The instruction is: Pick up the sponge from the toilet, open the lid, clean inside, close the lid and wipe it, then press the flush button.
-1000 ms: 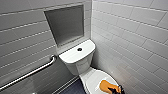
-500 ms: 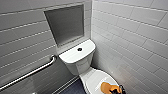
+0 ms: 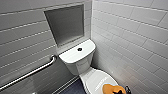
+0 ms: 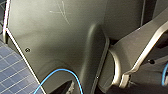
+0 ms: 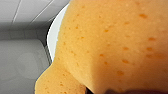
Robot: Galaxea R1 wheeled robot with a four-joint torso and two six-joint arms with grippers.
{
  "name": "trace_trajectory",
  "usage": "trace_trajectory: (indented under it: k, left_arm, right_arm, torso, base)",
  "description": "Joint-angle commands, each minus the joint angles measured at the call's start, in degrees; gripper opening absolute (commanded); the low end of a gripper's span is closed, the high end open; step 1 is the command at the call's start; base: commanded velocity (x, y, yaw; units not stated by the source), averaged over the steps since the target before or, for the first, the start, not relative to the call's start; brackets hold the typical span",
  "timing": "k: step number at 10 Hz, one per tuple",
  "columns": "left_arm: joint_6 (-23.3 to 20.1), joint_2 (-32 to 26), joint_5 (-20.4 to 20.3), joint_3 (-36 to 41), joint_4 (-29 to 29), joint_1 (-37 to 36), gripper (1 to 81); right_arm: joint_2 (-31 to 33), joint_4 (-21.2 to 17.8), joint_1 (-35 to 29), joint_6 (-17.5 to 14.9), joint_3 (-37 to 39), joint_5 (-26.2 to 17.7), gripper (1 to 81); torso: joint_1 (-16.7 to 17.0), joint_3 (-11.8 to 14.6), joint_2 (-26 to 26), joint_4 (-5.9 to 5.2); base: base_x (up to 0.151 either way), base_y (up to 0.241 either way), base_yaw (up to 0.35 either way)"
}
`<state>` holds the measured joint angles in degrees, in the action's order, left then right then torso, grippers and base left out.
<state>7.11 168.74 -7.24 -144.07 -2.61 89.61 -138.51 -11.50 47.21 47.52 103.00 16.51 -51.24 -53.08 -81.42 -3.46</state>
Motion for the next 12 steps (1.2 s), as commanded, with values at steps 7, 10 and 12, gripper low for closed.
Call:
trace_trajectory:
  k: [7, 10, 12]
  left_arm:
    - [-0.52, -0.51, 3.73, 1.51, -0.29, 0.35, 81.1]
    - [-0.52, -5.41, 3.73, 10.27, -0.29, -0.62, 81.1]
    - [-0.43, -11.64, 3.81, 19.57, -0.29, -2.2, 81.1]
  right_arm:
    - [11.39, 18.8, 28.24, -2.16, -6.68, -0.6, 1.0]
    - [9.63, 3.51, 36.05, -25.54, -7.03, -0.07, 1.0]
    - [7.79, 1.8, 40.36, -33.63, -6.77, 0.1, 1.0]
  torso:
    - [0.0, 0.0, 0.0, 0.0]
    - [0.0, 0.02, -0.02, 0.0]
    - [0.0, 0.02, -0.02, 0.0]
  base:
    - [0.0, 0.0, 0.0]
    - [0.0, 0.0, 0.0]
    - [0.0, 0.0, 0.0]
